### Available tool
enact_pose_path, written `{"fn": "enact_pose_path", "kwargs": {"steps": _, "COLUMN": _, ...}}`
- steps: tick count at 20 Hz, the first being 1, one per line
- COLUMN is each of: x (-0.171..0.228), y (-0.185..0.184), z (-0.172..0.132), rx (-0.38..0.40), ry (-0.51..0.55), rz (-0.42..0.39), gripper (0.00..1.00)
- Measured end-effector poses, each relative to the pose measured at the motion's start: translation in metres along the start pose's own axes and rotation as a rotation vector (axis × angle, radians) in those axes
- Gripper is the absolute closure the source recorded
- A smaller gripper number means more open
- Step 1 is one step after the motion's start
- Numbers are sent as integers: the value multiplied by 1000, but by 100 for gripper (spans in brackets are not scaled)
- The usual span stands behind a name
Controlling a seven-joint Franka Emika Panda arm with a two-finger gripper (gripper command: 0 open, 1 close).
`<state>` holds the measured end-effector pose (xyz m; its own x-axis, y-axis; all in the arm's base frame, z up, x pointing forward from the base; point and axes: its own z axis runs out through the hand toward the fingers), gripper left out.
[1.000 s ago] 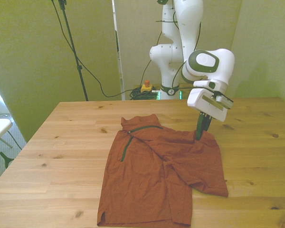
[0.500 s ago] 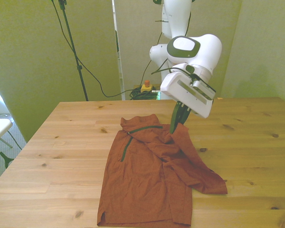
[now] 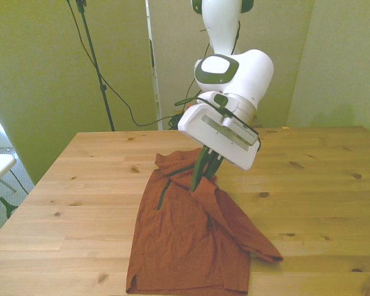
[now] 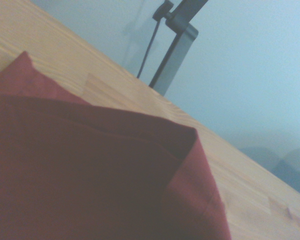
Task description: Fold the shorts
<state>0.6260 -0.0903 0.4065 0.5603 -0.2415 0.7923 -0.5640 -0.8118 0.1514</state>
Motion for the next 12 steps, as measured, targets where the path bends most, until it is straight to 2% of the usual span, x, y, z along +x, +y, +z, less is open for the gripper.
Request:
{"fn": "enact_pose_path", "kwargs": {"steps": 7, "x": 26, "y": 13, "z": 39, "rx": -32, "ry": 6, "rz": 23, "gripper": 100}}
{"fn": "enact_pose_path", "kwargs": {"steps": 8, "x": 30, "y": 17, "z": 45, "rx": -39, "ry": 5, "rz": 32, "gripper": 0}}
{"fn": "enact_pose_path", "kwargs": {"steps": 12, "x": 42, "y": 40, "z": 76, "rx": -72, "ry": -10, "rz": 94, "gripper": 0}}
